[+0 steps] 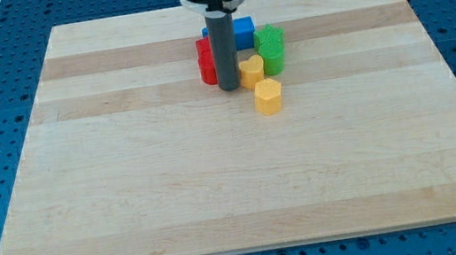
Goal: Move the yellow heart right to the yellow hexagon
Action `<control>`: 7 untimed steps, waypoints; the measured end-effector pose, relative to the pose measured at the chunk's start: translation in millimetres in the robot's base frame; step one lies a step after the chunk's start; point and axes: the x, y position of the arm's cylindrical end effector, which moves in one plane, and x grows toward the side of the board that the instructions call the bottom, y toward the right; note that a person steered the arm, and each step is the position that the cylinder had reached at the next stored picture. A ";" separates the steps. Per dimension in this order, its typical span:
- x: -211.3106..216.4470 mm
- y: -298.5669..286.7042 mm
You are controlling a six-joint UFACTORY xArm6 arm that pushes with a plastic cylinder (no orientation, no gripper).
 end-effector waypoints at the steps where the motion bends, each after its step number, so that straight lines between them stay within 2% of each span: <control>1: 1.0 11.4; 5: 43.5 25.2; 7: 7.9 1.7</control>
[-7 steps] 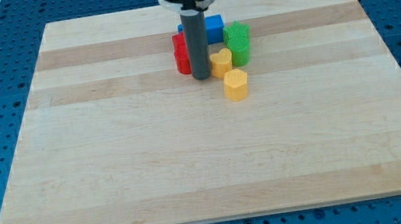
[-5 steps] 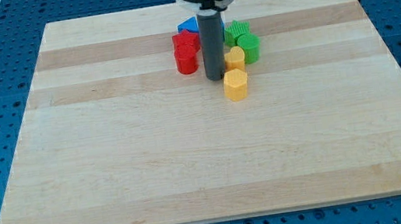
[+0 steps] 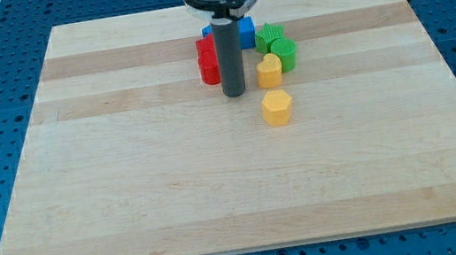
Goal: Move the yellow heart right to the yellow hexagon
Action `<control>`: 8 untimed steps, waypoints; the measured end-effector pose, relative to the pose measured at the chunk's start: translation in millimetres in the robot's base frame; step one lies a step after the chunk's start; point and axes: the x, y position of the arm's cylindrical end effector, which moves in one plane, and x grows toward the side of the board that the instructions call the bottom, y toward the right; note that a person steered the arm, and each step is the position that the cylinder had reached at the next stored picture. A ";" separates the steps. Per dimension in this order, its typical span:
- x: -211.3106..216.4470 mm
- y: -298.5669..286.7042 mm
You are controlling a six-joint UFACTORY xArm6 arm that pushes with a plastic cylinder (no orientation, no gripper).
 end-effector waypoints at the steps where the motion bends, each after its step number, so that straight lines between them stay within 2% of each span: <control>1: -0.4 3.4; 6: -43.5 6.9; 8: -43.7 19.7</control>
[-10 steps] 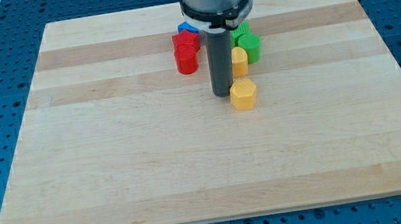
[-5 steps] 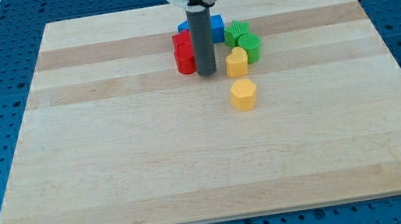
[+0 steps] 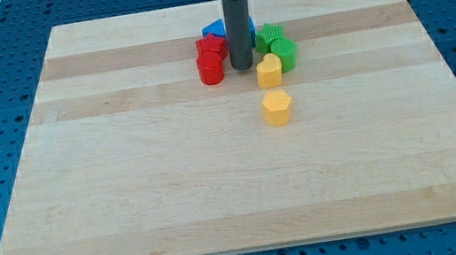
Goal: Move the yellow heart right to the yellow hexagon
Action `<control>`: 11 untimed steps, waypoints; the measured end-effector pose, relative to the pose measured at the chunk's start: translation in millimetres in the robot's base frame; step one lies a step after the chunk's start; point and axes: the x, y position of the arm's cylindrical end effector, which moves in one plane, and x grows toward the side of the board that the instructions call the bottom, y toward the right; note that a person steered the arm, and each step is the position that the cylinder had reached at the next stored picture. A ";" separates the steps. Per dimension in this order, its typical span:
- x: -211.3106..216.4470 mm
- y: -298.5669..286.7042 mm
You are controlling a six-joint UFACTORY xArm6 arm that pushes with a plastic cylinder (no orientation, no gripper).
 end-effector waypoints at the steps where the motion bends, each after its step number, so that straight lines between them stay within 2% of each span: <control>1: 33.2 0.2; 2: 79.6 3.8; 3: 91.4 -3.9; 6: 10.3 -6.5; 8: -6.4 11.8; 9: 22.8 21.1; 11: 82.4 83.5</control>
